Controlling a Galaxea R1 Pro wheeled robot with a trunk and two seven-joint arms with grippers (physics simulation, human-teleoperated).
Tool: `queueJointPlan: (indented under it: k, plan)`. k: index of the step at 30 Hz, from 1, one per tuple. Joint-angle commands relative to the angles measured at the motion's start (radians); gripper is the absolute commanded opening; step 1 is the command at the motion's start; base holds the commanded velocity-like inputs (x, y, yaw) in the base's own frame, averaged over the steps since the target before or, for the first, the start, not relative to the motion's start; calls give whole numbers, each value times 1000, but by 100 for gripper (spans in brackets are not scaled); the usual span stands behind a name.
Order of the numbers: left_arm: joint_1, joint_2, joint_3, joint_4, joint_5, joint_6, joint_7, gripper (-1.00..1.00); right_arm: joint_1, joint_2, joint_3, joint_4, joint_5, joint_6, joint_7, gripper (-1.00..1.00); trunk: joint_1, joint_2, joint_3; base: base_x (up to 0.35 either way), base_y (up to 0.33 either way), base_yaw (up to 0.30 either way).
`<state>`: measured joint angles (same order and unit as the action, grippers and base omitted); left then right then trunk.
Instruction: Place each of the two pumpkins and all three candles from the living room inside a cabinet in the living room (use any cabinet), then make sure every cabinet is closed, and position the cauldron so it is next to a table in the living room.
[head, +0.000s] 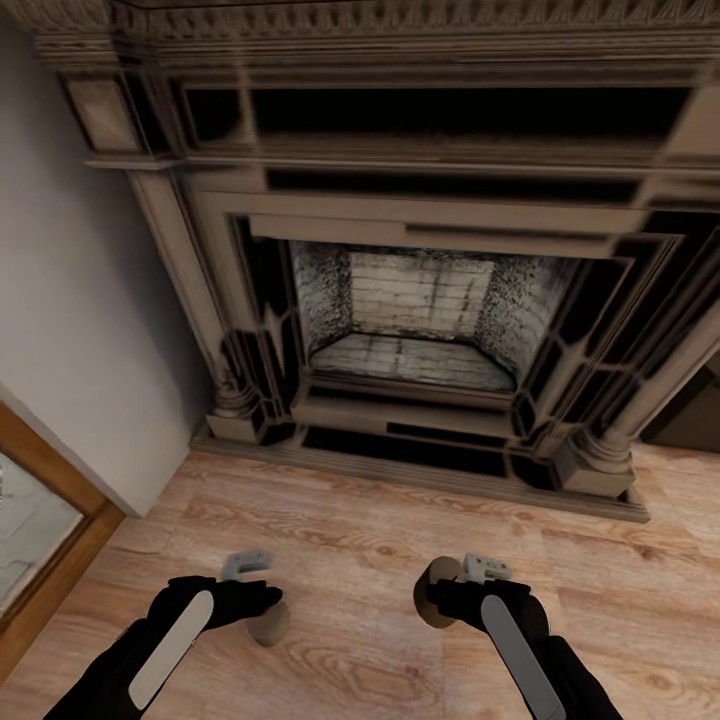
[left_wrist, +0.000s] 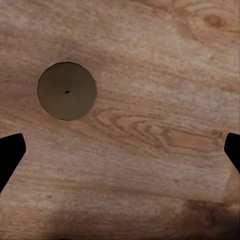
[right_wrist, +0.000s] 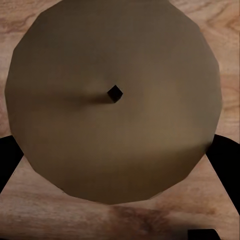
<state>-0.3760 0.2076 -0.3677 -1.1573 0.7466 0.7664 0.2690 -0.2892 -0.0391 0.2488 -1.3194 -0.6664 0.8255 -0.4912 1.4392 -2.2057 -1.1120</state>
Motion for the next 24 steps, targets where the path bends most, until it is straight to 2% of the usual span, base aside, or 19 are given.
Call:
queueJointPlan:
  k: [1, 7, 12, 19, 24]
  plan:
    - [-1, 1, -2, -1, 11, 1, 10, 100, -1, -1, 2, -2, -10, 1, -10, -100, 0, 0, -1, 2, 261, 0]
    - [0, 1, -1, -1, 10, 0, 10, 100, -1, -1, 3, -2, -10, 1, -10, -100, 0, 0, -1, 0, 180, 0]
    - [-1, 1, -5, 12, 9, -17, 10, 100, -1, -1, 3, -1, -10, 1, -10, -100, 0, 0, -1, 26, 6, 0]
    - [-1, 1, -8, 34, 8, -41, 10, 100, -1, -1, 3, -1, -11, 1, -10, -100, 0, 0, -1, 74, -107, 0]
    - [-1, 1, -8, 34, 8, -42, 10, 100, -1, -1, 20, -1, -10, 1, -10, -100, 0, 0, -1, 96, 154, 0]
